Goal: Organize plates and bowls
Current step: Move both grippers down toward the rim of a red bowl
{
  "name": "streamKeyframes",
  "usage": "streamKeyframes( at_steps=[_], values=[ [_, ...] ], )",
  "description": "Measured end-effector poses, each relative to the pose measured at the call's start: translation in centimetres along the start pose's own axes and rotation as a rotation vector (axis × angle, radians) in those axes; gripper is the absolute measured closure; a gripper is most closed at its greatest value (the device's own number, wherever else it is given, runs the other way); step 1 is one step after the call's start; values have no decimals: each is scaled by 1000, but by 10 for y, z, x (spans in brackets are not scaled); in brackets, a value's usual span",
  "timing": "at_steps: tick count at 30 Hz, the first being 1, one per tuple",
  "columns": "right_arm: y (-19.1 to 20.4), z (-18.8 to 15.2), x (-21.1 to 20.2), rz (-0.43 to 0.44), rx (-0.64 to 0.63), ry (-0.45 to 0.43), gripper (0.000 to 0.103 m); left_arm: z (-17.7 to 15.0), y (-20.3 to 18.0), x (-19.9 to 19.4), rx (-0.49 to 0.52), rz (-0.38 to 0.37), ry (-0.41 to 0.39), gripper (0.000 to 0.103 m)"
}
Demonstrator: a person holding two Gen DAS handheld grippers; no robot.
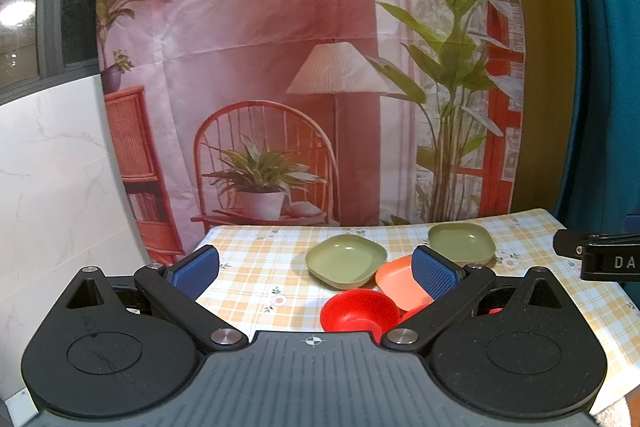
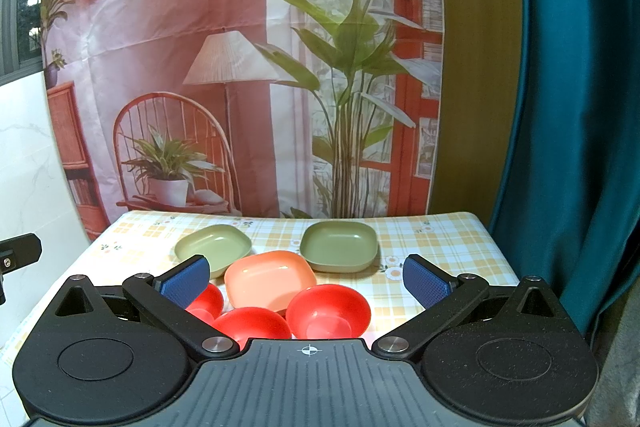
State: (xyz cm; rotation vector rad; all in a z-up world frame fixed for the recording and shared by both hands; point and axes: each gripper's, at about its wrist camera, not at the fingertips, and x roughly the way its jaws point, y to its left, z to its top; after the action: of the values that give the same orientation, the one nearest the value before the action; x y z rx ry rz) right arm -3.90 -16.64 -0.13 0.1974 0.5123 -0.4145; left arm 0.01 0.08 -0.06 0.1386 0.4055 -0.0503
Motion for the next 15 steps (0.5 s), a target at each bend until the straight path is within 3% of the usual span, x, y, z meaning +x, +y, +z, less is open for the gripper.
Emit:
streamKeyframes(
  at_steps=[12,15],
  values=[
    [-19,-12,27,91,84,-78,0,-9,-4,18,-1,15,-30,0],
    [-19,-18,44,91,75,-69,0,-15,-8,35,5,14,0,0]
  ],
)
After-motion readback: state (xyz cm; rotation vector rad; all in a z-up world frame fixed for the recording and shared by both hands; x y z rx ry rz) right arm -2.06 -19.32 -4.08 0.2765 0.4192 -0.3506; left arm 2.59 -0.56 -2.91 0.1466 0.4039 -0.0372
